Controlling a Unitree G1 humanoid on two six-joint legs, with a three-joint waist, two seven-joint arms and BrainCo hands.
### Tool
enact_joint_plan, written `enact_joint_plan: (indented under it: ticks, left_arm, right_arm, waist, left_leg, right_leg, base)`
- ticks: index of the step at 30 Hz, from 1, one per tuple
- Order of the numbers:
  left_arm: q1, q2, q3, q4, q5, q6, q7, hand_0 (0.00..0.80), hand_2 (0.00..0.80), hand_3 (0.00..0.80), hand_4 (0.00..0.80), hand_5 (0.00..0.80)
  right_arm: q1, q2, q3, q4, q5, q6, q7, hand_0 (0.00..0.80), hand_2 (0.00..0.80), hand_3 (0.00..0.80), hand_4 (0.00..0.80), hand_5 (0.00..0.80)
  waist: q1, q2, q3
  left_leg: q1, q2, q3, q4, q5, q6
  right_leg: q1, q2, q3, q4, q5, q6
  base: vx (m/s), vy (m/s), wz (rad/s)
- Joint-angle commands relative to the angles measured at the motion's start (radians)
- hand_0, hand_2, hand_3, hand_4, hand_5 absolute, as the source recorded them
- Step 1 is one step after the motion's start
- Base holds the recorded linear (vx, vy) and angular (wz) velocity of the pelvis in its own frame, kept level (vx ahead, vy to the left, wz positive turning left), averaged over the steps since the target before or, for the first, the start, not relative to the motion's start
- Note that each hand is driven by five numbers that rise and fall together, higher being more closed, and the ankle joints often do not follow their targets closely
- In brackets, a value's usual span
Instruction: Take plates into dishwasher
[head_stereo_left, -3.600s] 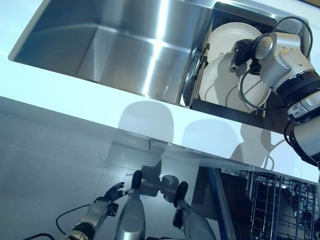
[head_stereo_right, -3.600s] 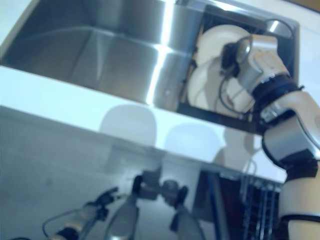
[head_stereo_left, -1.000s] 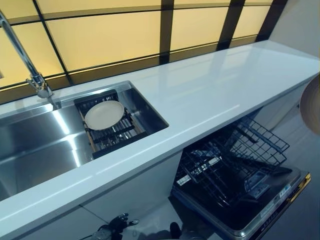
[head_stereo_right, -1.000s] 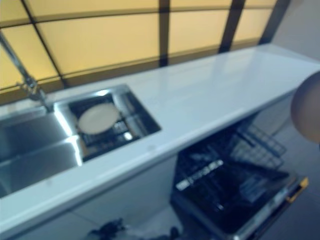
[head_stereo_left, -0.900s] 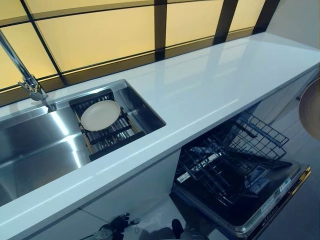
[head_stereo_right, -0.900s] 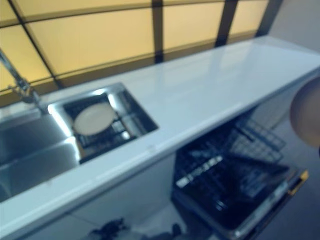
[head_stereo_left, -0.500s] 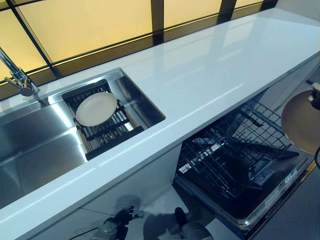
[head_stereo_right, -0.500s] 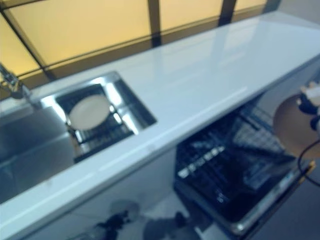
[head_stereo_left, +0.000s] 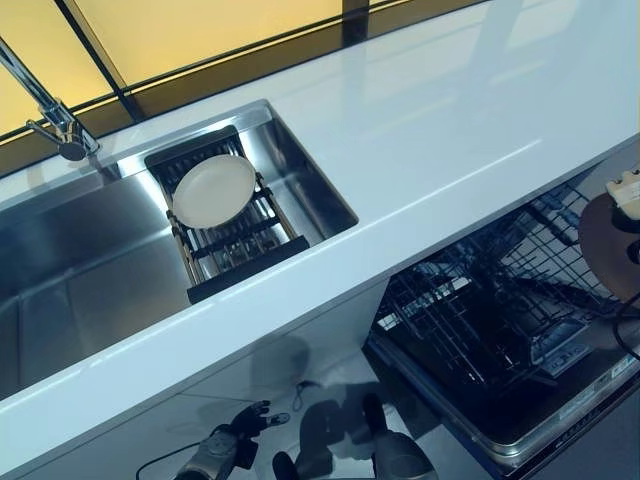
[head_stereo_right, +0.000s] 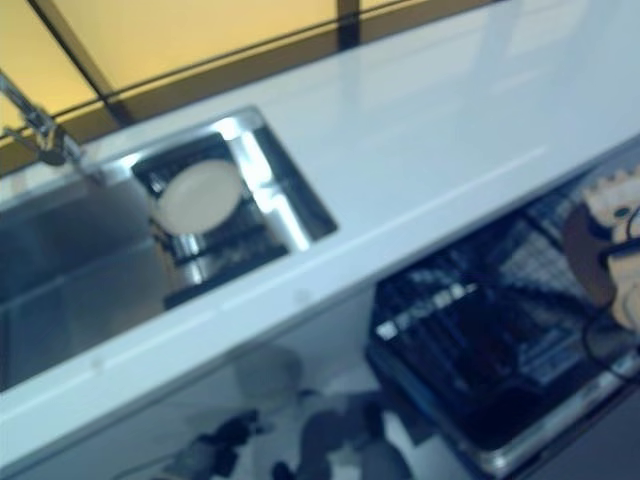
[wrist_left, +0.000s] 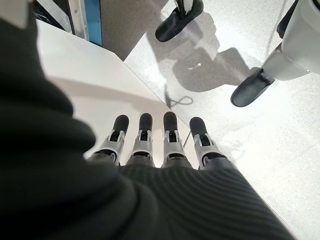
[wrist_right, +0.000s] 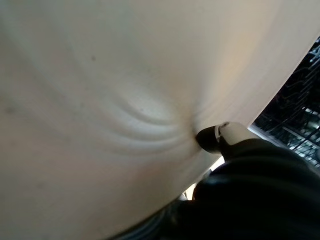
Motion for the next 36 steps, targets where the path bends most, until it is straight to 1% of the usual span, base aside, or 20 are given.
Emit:
enact_joint_plan:
  ticks: [1, 7, 9, 16, 22, 27, 30, 34, 36]
  left_arm:
    - [-0.054, 0.053, -0.03, 0.003, -0.014, -0.019, 0.001, 0.0, 0.0, 0.0, 0.0, 0.0]
    - [-0.07, 0.05, -0.042, 0.0, -0.019, -0.028, -0.005, 0.0, 0.0, 0.0, 0.0, 0.0]
    - [-0.076, 0.047, -0.051, 0.0, -0.018, -0.031, -0.007, 0.0, 0.0, 0.0, 0.0, 0.0]
    - [-0.093, 0.044, -0.071, 0.006, -0.025, -0.046, -0.017, 0.0, 0.0, 0.0, 0.0, 0.0]
    - [-0.098, 0.046, -0.072, 0.002, -0.028, -0.052, -0.021, 0.0, 0.0, 0.0, 0.0, 0.0]
    - [-0.107, 0.051, -0.069, -0.006, -0.034, -0.05, -0.022, 0.0, 0.0, 0.0, 0.0, 0.0]
    - [-0.111, 0.052, -0.066, -0.01, -0.033, -0.049, -0.027, 0.0, 0.0, 0.0, 0.0, 0.0]
    - [-0.113, 0.048, -0.066, -0.004, -0.041, -0.063, -0.027, 0.0, 0.0, 0.0, 0.0, 0.0]
    - [-0.113, 0.047, -0.062, -0.005, -0.04, -0.067, -0.031, 0.0, 0.0, 0.0, 0.0, 0.0]
  right_arm:
    - [-0.141, 0.052, 0.056, 0.087, -0.058, 0.107, -0.003, 0.8, 0.8, 0.8, 0.8, 0.8]
    - [-0.142, 0.097, 0.094, 0.146, -0.066, 0.147, -0.004, 0.8, 0.8, 0.8, 0.8, 0.8]
    - [-0.142, 0.12, 0.109, 0.199, -0.072, 0.167, -0.027, 0.8, 0.8, 0.8, 0.8, 0.8]
    - [-0.155, 0.182, 0.147, 0.335, -0.128, 0.23, -0.021, 0.8, 0.8, 0.8, 0.8, 0.8]
    - [-0.142, 0.204, 0.149, 0.35, -0.186, 0.241, 0.028, 0.8, 0.8, 0.8, 0.8, 0.8]
    - [-0.129, 0.225, 0.156, 0.347, -0.198, 0.259, 0.066, 0.8, 0.8, 0.8, 0.8, 0.8]
    - [-0.13, 0.231, 0.159, 0.343, -0.202, 0.257, 0.074, 0.8, 0.8, 0.8, 0.8, 0.8]
    - [-0.131, 0.25, 0.172, 0.33, -0.221, 0.272, 0.125, 0.8, 0.8, 0.8, 0.8, 0.8]
    - [-0.128, 0.255, 0.177, 0.331, -0.217, 0.27, 0.132, 0.8, 0.8, 0.8, 0.8, 0.8]
  waist:
    - [0.026, -0.077, 0.011]
    - [0.039, -0.062, 0.027]
    - [0.048, -0.057, 0.03]
    - [0.072, -0.036, 0.039]
    - [0.078, -0.025, 0.05]
    - [0.083, -0.015, 0.062]
    - [0.083, -0.008, 0.069]
    - [0.081, 0.002, 0.077]
    - [0.082, 0.008, 0.081]
  left_leg:
    - [0.033, 0.045, -0.044, -0.001, -0.022, 0.0]
    - [0.018, 0.037, -0.062, -0.001, -0.019, 0.002]
    - [0.016, 0.036, -0.068, -0.001, -0.018, 0.003]
    - [0.004, 0.031, -0.09, -0.001, -0.014, 0.004]
    - [-0.005, 0.024, -0.103, -0.001, -0.011, 0.006]
    - [-0.014, 0.021, -0.112, -0.001, -0.007, 0.007]
    - [-0.017, 0.019, -0.113, -0.001, -0.005, 0.007]
    - [-0.022, 0.014, -0.116, -0.001, -0.003, 0.006]
    - [-0.025, 0.013, -0.116, -0.001, 0.0, 0.006]
  right_leg:
    - [-0.008, -0.075, 0.028, 0.002, 0.008, 0.099]
    - [-0.014, -0.079, 0.02, 0.002, 0.009, 0.096]
    - [-0.013, -0.082, 0.014, 0.002, 0.008, 0.095]
    - [-0.018, -0.091, 0.003, 0.002, 0.007, 0.093]
    - [-0.021, -0.095, 0.001, 0.002, 0.008, 0.094]
    - [-0.028, -0.099, -0.003, 0.002, 0.01, 0.094]
    - [-0.032, -0.103, -0.006, 0.003, 0.011, 0.094]
    - [-0.035, -0.105, -0.005, 0.002, 0.011, 0.093]
    - [-0.037, -0.107, -0.005, 0.002, 0.011, 0.093]
  base:
    - [-0.041, 0.023, 0.12]
    - [-0.021, 0.005, 0.03]
    - [-0.01, -0.012, 0.04]
    - [-0.022, -0.012, 0.08]
    - [-0.011, -0.004, 0.02]
    - [-0.027, -0.016, 0.03]
    - [-0.032, -0.005, 0.13]
    - [-0.008, 0.002, 0.04]
    - [0.0, 0.0, 0.0]
